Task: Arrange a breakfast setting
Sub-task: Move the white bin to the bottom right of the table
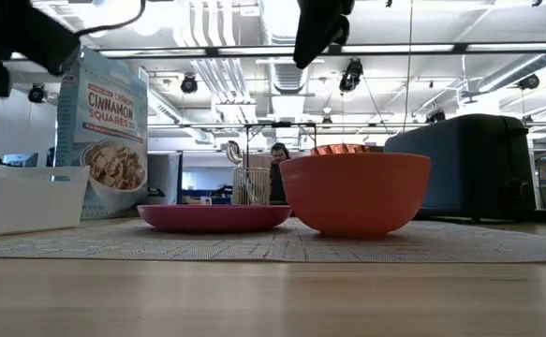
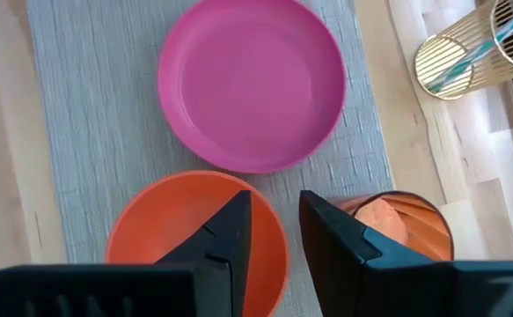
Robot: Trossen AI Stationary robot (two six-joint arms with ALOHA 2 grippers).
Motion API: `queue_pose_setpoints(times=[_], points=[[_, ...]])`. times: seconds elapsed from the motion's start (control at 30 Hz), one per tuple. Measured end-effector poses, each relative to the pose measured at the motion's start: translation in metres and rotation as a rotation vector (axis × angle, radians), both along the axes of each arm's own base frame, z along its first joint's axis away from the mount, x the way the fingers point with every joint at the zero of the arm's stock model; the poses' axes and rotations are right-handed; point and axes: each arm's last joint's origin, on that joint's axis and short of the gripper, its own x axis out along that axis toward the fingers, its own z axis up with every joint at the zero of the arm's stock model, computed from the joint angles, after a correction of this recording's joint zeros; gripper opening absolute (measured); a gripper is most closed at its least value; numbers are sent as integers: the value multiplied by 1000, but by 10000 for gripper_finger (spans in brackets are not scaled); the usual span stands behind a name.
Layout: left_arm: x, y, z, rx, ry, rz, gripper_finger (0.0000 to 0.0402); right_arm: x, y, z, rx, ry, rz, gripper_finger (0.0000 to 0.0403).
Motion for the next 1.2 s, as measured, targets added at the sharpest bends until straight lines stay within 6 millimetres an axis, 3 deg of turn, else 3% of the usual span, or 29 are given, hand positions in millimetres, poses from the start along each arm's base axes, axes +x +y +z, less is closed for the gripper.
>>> queue_pose_setpoints(times=[0.2,0.47,0.6,0.87,1.03,1.2], points=[[-7,0,-19,12,24,0,162,0,2,0,9,-3,-14,89],[-10,1,-29,12,27,-37,155,0,3,0,20,-7,-34,88],[-8,-2,-30,-30,-5,-79,120,0,3,0,21,-7,-35,87],[-6,-4,-32,-81,-27,-139,12,0,3,0,21,-7,-36,82],[-6,-4,-31,-81,-24,-138,11,0,3,0,18,-6,-30,84],[-2,-7,-18,-87,-50,-167,3,0,3,0,-26,8,61,79]])
